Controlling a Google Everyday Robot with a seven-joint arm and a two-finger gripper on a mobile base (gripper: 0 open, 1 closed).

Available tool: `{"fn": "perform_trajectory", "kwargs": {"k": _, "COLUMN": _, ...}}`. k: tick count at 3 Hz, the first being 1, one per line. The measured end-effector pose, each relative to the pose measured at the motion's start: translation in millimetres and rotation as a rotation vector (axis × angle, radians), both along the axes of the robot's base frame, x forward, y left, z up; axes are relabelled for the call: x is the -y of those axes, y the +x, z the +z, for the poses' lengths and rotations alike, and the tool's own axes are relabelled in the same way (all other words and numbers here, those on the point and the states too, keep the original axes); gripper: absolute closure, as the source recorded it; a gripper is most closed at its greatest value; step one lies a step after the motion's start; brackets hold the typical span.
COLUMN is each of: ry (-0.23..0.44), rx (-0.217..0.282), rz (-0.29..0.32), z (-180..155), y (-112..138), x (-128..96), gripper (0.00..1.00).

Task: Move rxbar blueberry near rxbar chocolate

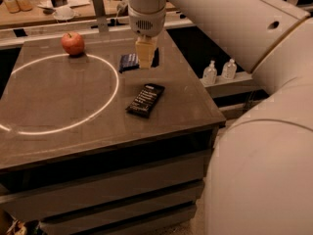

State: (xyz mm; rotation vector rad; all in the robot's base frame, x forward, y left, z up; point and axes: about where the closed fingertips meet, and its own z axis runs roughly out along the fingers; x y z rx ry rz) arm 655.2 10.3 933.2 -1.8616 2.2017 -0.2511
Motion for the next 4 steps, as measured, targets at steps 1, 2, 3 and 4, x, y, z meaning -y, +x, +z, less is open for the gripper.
{"fn": "perform_trajectory", "kwargs": {"k": 1, "ry": 0.032, "rx": -0.099, "rz": -0.025, "z": -30.0, "y": -8.1, "x": -3.5, "gripper": 0.8}}
{"fn": "perform_trajectory", "kwargs": {"k": 2, "ry": 0.052, "rx": -0.142, "rz": -0.016, "z": -40.8, "y": -9.2, "x": -9.4, "gripper": 0.56}}
{"fn": "perform_trajectory", "kwargs": {"k": 3, "ry": 0.061, "rx": -0.167, "rz": 0.021, "z": -49.0, "y": -13.3, "x": -11.7, "gripper": 0.33}}
{"fn": "perform_trajectory", "kwargs": {"k": 4, "ry": 0.04, "rx": -0.184, "rz": 0.067, "z": -49.9, "y": -19.5, "x": -8.1, "gripper": 0.1}}
